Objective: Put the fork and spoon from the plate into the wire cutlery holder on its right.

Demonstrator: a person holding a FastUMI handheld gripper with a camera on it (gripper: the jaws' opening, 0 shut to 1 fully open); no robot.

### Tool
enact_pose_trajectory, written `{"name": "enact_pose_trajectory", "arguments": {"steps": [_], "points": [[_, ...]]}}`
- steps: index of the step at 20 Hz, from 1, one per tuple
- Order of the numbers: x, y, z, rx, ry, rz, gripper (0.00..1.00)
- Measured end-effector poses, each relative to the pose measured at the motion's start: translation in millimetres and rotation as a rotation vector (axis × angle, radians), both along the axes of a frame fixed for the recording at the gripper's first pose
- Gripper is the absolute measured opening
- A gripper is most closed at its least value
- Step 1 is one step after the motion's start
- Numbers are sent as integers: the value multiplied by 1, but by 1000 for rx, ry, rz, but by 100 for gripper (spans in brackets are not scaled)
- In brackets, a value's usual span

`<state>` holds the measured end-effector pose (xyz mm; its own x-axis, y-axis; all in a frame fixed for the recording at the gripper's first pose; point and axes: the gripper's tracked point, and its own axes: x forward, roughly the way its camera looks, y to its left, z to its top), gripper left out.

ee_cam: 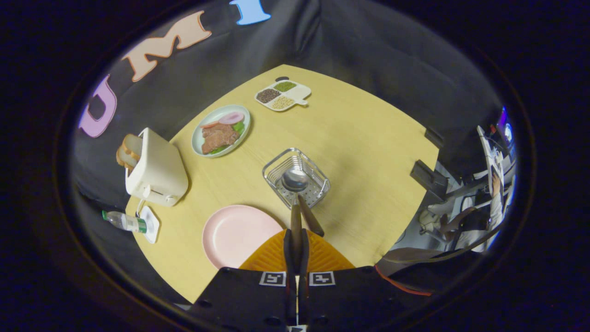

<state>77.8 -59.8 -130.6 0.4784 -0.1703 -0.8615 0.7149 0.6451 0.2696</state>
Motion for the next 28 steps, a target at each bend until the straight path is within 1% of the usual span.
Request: {"name": "enact_pose_trajectory", "arguments": {"steps": [3, 5, 6, 11, 13, 14, 19, 22, 24, 28], "points": [[0, -4, -3, 27, 36, 31, 5], [0, -9, -7, 19, 66, 67, 7], [1, -13, -7, 6, 72, 83, 12], [15, -11, 2, -41, 20, 192, 68], [13, -13, 2, -79, 28, 239, 91], [10, -14, 2, -97, 34, 257, 100], [-2, -16, 7, -160, 38, 306, 100], [-13, -24, 17, -215, 22, 316, 100], [-22, -36, 28, -263, -7, 311, 100], [-33, -53, 58, -385, -124, 329, 100]]}}
